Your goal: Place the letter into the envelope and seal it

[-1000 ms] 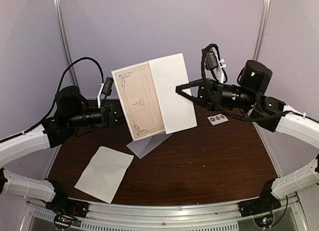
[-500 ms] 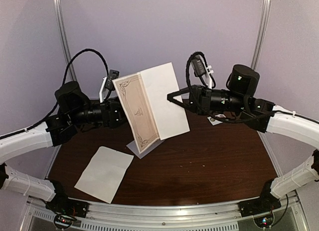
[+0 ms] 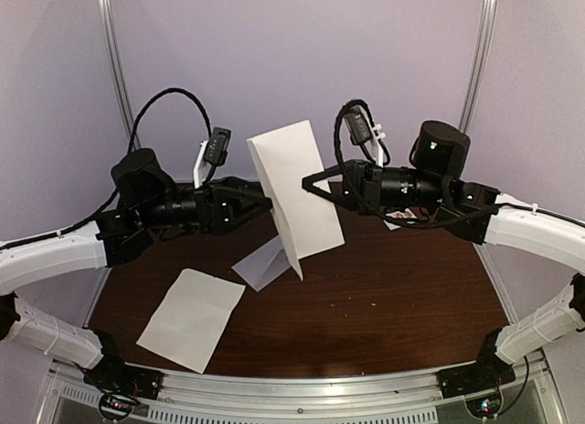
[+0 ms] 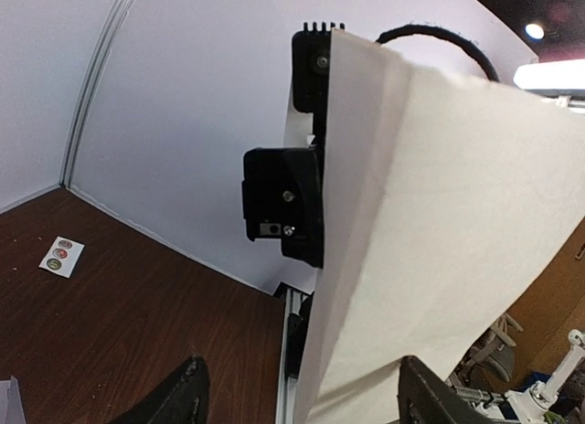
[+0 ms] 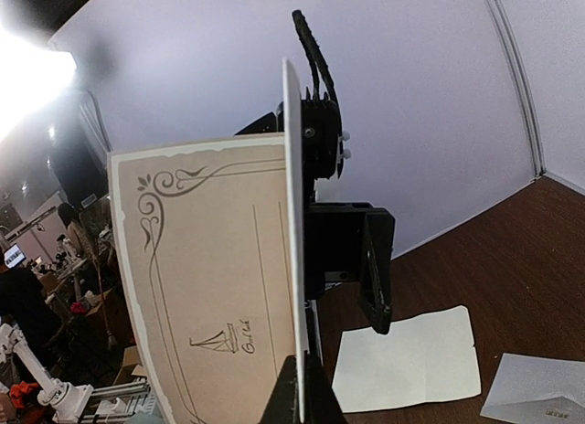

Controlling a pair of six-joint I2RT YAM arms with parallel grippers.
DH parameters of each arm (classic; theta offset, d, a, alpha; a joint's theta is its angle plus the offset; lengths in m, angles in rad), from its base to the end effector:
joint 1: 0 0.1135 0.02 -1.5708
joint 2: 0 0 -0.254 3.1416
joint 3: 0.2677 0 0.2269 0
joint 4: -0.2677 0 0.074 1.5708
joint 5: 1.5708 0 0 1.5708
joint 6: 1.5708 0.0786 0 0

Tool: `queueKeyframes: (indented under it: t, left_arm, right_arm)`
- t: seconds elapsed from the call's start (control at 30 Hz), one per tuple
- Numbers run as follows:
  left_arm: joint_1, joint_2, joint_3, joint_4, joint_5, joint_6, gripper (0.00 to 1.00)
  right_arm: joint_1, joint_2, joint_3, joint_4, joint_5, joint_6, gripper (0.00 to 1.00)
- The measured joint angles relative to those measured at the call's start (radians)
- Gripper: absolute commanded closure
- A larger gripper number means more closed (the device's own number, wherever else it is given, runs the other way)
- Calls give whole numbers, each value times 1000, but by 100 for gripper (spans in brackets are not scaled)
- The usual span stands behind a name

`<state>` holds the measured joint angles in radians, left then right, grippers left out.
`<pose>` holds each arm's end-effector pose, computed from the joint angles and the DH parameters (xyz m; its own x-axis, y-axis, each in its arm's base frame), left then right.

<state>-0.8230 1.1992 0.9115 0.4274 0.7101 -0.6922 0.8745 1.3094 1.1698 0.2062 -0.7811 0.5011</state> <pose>0.1575 -0.2452 0.3642 -0.5621 -0.1056 -0.8203 0.8264 -0.0326 -0.5621 0.1557 0.2725 0.3965 -0.4408 0.0047 -0.8976 -0.8935 -0.0978 0.4382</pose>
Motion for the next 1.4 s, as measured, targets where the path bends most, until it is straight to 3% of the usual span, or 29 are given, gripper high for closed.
queueKeyframes:
  t: [0.2,0.63,0.93,1.03,1.13,1.23,1.4]
  left_arm:
    - [-8,25,1,29,2,-12,44]
    - [-23,45,3,73,13,-32,85]
    - [-23,45,3,74,19,-34,100]
    - [-23,43,3,74,20,-33,100]
    - [-23,40,3,74,21,-33,100]
    - [-23,33,2,74,21,-32,100]
    - [-23,10,-1,71,19,-27,100]
  right_arm:
    - [5,4,0,0,0,0,100]
    - [9,6,0,-10,1,-1,100]
    - [11,6,0,-16,8,-1,99]
    - [11,6,0,-17,19,-2,90]
    - [11,6,0,-21,31,1,71]
    - [10,-2,-2,-30,68,-1,46]
    - [-35,-68,-37,-35,134,25,22]
